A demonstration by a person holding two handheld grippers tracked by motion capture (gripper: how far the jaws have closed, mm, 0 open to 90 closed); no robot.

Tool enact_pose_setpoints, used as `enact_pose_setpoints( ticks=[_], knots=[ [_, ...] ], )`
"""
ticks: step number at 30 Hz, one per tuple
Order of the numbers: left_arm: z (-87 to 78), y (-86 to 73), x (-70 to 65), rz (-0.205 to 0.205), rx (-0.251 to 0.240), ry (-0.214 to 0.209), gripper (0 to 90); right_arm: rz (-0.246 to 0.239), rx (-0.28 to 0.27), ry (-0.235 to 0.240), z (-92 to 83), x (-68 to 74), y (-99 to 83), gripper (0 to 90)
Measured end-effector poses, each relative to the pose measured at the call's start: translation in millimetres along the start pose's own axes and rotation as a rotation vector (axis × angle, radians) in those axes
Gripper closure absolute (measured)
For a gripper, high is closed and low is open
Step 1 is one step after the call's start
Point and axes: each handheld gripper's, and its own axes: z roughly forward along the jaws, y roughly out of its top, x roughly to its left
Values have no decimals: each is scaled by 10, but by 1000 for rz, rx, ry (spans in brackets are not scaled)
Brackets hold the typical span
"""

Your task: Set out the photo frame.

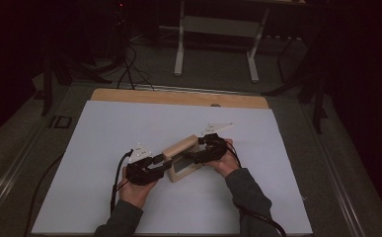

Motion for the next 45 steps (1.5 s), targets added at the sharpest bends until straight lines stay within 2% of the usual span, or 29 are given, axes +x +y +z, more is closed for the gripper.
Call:
enact_pose_setpoints(
  ticks=[4, 13, 28, 45],
  knots=[
    [3, 10, 16, 6, 5, -5, 579, 13, -10, -2, -19, -13, -16, 227],
    [34, 73, 8, 46, 30, 6, 577, 19, -18, -17, -95, -30, -51, 281],
    [129, 138, 19, 58, 37, 45, 576, 30, -24, -28, -211, -66, -119, 414],
    [182, 168, 62, 73, 40, 34, 579, 47, -44, -30, -282, -77, -203, 484]
  ],
)
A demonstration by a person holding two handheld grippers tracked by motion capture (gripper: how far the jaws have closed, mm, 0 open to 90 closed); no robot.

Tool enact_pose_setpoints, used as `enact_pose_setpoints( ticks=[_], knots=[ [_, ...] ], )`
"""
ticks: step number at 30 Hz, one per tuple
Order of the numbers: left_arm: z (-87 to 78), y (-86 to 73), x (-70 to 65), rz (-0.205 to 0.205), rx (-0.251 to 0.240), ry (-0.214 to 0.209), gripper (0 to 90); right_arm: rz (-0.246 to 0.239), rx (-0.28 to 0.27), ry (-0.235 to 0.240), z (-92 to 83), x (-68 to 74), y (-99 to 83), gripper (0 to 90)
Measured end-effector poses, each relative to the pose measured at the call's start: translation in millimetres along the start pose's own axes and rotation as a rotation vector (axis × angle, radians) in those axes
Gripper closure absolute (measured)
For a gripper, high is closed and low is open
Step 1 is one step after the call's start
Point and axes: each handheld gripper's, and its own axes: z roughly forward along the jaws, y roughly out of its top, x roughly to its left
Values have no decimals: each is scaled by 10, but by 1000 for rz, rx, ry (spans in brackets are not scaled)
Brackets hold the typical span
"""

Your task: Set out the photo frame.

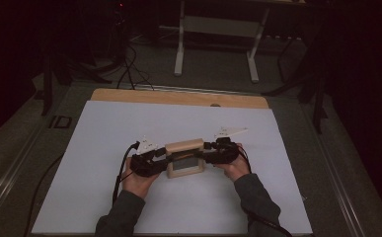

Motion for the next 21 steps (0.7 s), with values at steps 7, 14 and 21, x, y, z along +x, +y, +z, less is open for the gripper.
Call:
enact_pose_setpoints(
  ticks=[7, 14, 21],
  knots=[
    [18, 18, 20, 20, 8, -8, 579, 8, -5, -1, -28, 3, -34, 506],
    [31, 22, 53, 33, 5, -28, 578, 17, -12, -17, -42, 27, -57, 512],
    [42, 31, 80, 41, 7, -45, 578, 30, -15, -30, -51, 48, -70, 513]
  ],
)
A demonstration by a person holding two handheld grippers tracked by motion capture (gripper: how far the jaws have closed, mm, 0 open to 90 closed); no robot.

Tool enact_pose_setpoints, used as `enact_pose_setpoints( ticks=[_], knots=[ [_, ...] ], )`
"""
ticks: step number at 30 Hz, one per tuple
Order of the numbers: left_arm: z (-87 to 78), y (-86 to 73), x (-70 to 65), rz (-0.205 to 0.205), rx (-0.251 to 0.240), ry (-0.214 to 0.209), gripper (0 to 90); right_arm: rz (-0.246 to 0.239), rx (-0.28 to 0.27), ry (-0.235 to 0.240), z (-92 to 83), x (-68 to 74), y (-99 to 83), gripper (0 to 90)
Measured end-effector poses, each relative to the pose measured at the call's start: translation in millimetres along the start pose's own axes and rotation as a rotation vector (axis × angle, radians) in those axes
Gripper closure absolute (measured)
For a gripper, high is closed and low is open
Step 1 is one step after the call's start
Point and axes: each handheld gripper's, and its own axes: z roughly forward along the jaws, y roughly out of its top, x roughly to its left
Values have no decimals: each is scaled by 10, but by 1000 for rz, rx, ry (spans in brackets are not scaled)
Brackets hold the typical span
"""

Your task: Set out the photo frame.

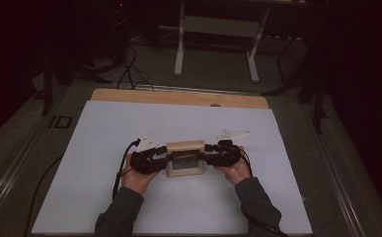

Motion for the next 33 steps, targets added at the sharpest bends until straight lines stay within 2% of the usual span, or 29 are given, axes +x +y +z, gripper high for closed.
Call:
enact_pose_setpoints(
  ticks=[16, 33],
  knots=[
    [19, 16, 58, 13, 3, -34, 575, 19, -8, -14, -27, 33, -39, 530],
    [-3, 28, 68, 23, 16, -24, 572, 26, -5, -14, -39, 73, -62, 547]
  ],
)
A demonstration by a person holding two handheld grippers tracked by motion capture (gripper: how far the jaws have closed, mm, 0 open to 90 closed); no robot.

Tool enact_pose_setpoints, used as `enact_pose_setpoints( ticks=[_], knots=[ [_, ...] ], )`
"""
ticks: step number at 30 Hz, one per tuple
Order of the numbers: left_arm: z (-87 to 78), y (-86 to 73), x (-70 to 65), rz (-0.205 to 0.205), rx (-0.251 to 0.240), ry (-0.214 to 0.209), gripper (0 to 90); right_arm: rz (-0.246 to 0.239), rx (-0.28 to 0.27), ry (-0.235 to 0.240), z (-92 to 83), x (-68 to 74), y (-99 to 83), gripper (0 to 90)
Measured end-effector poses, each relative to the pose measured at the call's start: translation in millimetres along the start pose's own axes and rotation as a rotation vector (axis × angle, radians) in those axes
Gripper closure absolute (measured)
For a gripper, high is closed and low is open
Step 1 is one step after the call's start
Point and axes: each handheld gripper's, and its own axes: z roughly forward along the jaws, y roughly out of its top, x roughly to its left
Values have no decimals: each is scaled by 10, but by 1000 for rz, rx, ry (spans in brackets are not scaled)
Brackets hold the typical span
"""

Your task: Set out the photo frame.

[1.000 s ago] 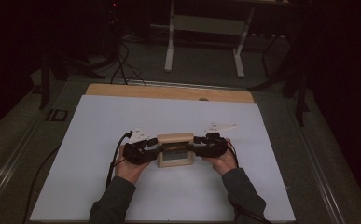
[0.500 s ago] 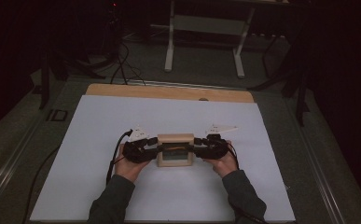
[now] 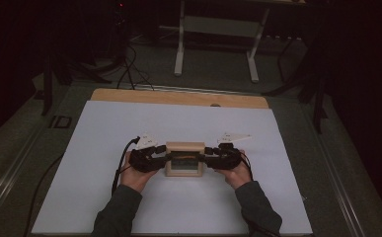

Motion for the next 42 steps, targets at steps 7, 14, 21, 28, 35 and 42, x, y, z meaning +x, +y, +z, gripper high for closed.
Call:
enact_pose_setpoints(
  ticks=[7, 14, 21, 28, 35, 42],
  knots=[
    [-27, -3, -1, 2, 7, 11, 571, -6, 6, 3, 16, 18, 11, 548],
    [-51, -15, 16, -1, 5, 17, 569, -5, 9, 6, 45, 39, 25, 548],
    [-68, -22, 36, -7, 5, 20, 567, -12, 16, 7, 69, 54, 43, 548],
    [-62, -23, 46, -24, 5, 12, 563, -16, 19, 9, 76, 53, 45, 548],
    [-53, -25, 56, -31, 7, 1, 556, -17, 23, 12, 66, 56, 40, 554],
    [-56, -20, 27, -34, 11, 13, 556, -16, 19, 13, 72, 47, 35, 548]
  ],
)
